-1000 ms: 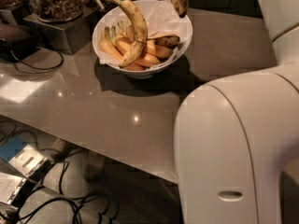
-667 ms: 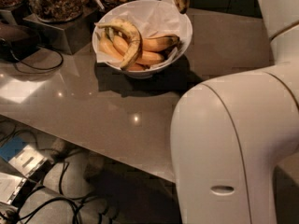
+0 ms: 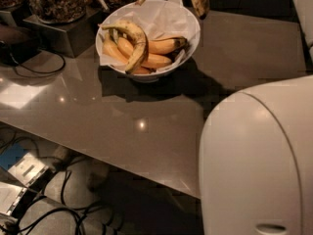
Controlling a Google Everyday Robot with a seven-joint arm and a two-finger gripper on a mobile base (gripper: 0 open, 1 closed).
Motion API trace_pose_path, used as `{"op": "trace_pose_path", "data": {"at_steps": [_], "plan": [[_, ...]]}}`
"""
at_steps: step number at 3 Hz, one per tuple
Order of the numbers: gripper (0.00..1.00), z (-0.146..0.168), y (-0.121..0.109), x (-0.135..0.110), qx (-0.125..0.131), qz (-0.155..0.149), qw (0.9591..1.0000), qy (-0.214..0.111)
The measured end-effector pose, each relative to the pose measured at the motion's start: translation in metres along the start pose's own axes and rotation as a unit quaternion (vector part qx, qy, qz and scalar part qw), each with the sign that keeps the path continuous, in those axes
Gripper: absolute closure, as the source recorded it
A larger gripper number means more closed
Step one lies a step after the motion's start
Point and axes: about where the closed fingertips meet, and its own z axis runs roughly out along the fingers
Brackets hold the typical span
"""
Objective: Pick banana from white bowl
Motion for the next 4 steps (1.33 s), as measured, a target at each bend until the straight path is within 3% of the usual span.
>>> {"op": "trace_pose_path", "data": {"at_steps": [1,2,4], "plan": [[1.00,-0.006,0.015,0.048,-0.007,0.025,0.9995,0.020],[1.00,-0.012,0.016,0.047,-0.008,0.022,0.9996,0.015],[1.00,-0.044,0.051,0.091,-0.023,0.049,0.9986,-0.002]]}}
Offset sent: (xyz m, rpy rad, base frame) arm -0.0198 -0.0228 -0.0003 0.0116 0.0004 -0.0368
